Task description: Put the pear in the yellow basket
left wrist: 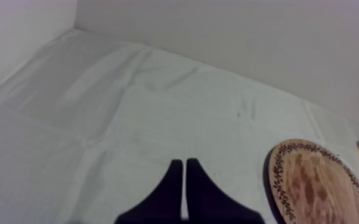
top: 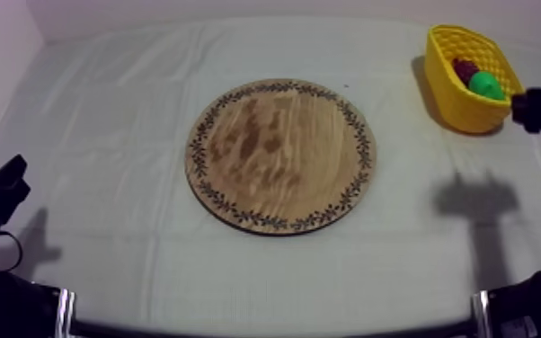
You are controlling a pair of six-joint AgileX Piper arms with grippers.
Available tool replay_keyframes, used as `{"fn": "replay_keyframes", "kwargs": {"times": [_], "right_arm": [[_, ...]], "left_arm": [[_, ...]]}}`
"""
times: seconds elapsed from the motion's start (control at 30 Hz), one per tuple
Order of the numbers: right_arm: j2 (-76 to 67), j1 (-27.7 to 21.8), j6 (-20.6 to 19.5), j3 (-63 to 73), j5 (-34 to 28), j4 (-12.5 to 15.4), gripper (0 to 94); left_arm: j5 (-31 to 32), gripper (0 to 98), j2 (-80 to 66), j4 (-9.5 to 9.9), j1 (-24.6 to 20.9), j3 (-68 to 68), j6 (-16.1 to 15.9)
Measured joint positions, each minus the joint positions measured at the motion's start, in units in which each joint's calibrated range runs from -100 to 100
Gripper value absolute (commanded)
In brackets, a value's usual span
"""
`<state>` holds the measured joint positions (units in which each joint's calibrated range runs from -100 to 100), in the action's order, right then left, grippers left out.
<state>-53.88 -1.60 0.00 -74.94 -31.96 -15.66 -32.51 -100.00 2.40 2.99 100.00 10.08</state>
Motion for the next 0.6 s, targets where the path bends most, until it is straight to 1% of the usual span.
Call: {"fn": "replay_keyframes", "kwargs": {"times": [0.1, 0.17, 0.23, 0.37, 0.47, 0.6], "right_arm": [[-8.7, 0.07, 1.39, -5.87, -0.15, 2.54, 26.8], [-14.52, 0.07, 2.41, -9.6, -1.08, 4.58, 21.3], [-19.37, 0.02, 3.22, -12.89, -1.86, 6.03, 15.8], [-28.67, -0.28, 3.82, -18.33, -3.38, 7.54, 5.0], [-33.88, -0.33, 4.1, -21.45, -4.5, 8.5, 2.1], [-39.0, -0.28, 5.12, -22.86, -7.05, 10.96, 1.0]], "left_arm": [[0.0, 0.1, 0.0, 0.0, 0.0, 0.0, 0.0], [0.0, 0.1, 0.0, 0.0, 0.0, 0.0, 0.0], [0.0, 0.1, 0.0, 0.0, 0.0, 0.0, 0.0], [0.0, 0.1, 0.0, 0.0, 0.0, 0.0, 0.0], [0.0, 0.1, 0.0, 0.0, 0.0, 0.0, 0.0], [0.0, 0.1, 0.0, 0.0, 0.0, 0.0, 0.0]]}}
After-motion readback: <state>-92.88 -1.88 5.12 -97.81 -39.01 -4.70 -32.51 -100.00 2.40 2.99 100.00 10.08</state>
